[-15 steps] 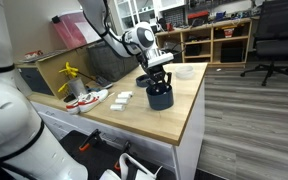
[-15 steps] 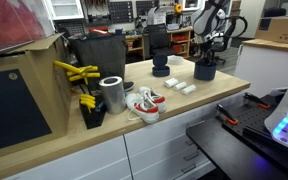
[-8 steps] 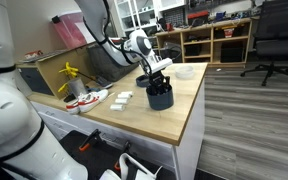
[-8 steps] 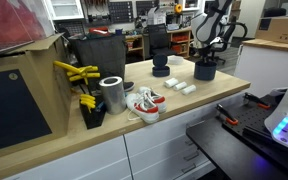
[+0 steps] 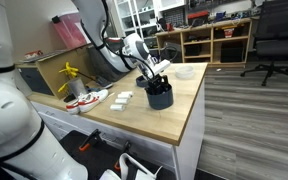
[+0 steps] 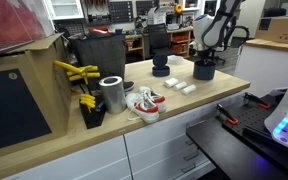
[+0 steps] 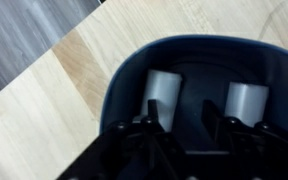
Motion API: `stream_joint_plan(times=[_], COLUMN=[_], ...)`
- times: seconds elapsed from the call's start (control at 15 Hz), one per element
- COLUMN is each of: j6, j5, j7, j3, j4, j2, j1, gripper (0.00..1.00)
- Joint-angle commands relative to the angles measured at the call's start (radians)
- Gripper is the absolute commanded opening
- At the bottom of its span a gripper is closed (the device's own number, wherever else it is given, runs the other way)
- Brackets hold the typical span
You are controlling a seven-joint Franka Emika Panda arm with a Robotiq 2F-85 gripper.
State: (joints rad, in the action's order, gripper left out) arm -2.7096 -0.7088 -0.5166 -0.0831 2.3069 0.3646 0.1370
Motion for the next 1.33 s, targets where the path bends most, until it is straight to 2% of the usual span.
stream_joint_plan(times=[0.0,0.13,0.2,0.47,0.6,0.87,1.0,1.2,1.27], j6=[-0.08,-0.106,-0.116,-0.176,-0.207,-0.278,-0.307,-0.34,-0.341], j5=[-0.088,-0.128,-0.146,-0.243,-0.296,-0.424,-0.491,-0.56,-0.574], j7=[0.083,0.116,0.13,0.205,0.25,0.362,0.416,0.472,0.483], j3=[-0.039,-0.048,-0.052,-0.078,-0.095,-0.137,-0.155,-0.166,-0.167], j4=[0.052,0.065,0.07,0.082,0.087,0.087,0.084,0.084,0.085], j2=[-0.041,-0.044,-0.042,-0.032,-0.035,-0.028,-0.02,-0.006,-0.001], j1=[-0.024,-0.025,-0.025,-0.029,-0.032,-0.042,-0.042,-0.035,-0.032], gripper=[0.45,0.38,0.41,0.39,0.44,0.66,0.69,0.49,0.35])
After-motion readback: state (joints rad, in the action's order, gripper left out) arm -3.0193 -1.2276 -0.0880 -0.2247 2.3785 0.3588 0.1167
